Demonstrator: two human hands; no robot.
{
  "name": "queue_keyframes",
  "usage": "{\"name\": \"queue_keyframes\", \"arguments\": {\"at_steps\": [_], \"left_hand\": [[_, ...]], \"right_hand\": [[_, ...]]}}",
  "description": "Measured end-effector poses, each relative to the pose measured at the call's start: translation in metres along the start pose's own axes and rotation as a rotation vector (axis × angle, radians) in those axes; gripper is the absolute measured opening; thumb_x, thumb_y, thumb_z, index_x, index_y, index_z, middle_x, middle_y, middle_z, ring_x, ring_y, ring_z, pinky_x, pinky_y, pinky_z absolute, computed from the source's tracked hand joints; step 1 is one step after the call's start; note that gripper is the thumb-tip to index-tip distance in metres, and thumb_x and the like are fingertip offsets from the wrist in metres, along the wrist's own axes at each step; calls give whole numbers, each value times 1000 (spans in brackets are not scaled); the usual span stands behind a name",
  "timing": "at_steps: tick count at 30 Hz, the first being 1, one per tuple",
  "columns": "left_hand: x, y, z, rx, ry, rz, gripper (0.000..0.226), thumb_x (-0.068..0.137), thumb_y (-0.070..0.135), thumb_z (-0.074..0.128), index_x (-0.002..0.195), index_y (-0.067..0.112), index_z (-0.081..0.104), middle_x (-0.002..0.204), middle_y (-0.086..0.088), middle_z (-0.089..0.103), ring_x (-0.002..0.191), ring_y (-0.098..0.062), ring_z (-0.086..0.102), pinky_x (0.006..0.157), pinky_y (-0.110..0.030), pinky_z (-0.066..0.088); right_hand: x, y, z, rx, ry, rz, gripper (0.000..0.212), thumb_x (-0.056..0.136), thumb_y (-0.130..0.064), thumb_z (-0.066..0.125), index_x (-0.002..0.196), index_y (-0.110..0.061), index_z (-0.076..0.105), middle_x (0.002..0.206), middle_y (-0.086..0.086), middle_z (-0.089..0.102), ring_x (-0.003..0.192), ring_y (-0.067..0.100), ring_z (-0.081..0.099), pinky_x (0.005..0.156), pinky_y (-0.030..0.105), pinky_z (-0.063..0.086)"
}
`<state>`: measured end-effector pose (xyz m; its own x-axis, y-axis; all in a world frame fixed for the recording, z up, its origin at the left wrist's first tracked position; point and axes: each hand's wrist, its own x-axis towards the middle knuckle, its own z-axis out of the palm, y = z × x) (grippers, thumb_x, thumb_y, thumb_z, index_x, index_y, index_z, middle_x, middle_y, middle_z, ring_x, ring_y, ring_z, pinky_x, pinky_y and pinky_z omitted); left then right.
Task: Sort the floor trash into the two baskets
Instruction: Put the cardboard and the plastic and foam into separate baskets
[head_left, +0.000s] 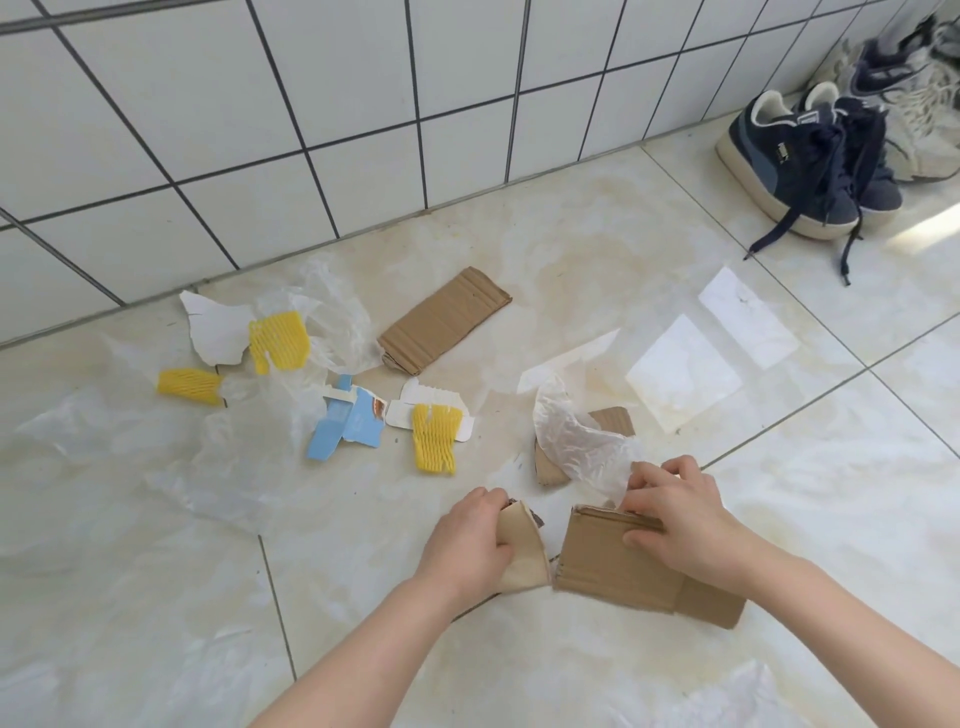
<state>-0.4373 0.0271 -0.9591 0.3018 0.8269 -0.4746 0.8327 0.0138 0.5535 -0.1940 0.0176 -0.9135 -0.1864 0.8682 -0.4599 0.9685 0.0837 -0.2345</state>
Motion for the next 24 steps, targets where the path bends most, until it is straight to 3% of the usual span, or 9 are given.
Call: {"name": "queue_keyframes", "arguments": {"at_steps": [4, 6, 8, 12, 17, 20, 24], "left_hand": [[-3, -12, -11, -264, 10, -107, 22, 69, 10, 64, 79, 19, 47, 84, 2, 57, 78, -20, 55, 66, -33, 46], [-5, -15, -23, -392, 54, -168, 28, 69, 9, 67, 85, 21, 47, 83, 6, 58, 71, -15, 55, 60, -27, 45], [-5, -18, -37, -492, 109, -213, 39, 71, 8, 69, 95, 24, 44, 90, 4, 58, 77, -15, 58, 59, -24, 45], [-4, -27, -62, -638, 180, -267, 53, 72, 8, 71, 112, 33, 46, 97, -1, 60, 89, -22, 64, 67, -33, 53], [-6, -52, -91, -613, 216, -284, 18, 77, 10, 71, 94, 12, 66, 88, -5, 71, 82, -22, 67, 69, -32, 52], [-8, -74, -106, -588, 304, -335, 12, 80, 12, 69, 91, 12, 68, 87, -5, 71, 83, -24, 66, 71, -33, 51], [-4, -101, -121, -296, 442, -312, 8, 78, 20, 70, 77, 12, 68, 76, -5, 69, 83, -29, 62, 77, -39, 47]], "right_hand": [[-8, -8, -4, 33, -43, -47, 6, 82, -36, 62, 84, -34, 57, 96, -23, 41, 104, 16, 23, 87, 28, 15], [-11, -15, -7, 63, -79, -93, 8, 81, -36, 62, 81, -36, 54, 95, -24, 42, 104, 13, 23, 86, 26, 16], [-10, -20, -10, 40, -36, -140, 4, 82, -35, 62, 86, -33, 60, 98, -26, 42, 108, 12, 23, 91, 26, 16], [8, -23, -21, -83, 76, -91, 16, 84, -32, 61, 99, -33, 65, 106, -22, 41, 116, 19, 23, 103, 37, 14], [45, -24, -35, -22, 14, -54, 14, 85, -35, 62, 97, -28, 63, 101, -10, 45, 101, 21, 27, 88, 34, 23], [66, -30, -45, 76, 25, -66, 14, 86, -31, 62, 99, -27, 64, 101, -8, 47, 103, 23, 29, 87, 33, 24], [87, -37, -45, 80, 18, -54, 21, 85, -29, 63, 106, -28, 65, 113, -10, 51, 111, 26, 30, 88, 34, 24]]}}
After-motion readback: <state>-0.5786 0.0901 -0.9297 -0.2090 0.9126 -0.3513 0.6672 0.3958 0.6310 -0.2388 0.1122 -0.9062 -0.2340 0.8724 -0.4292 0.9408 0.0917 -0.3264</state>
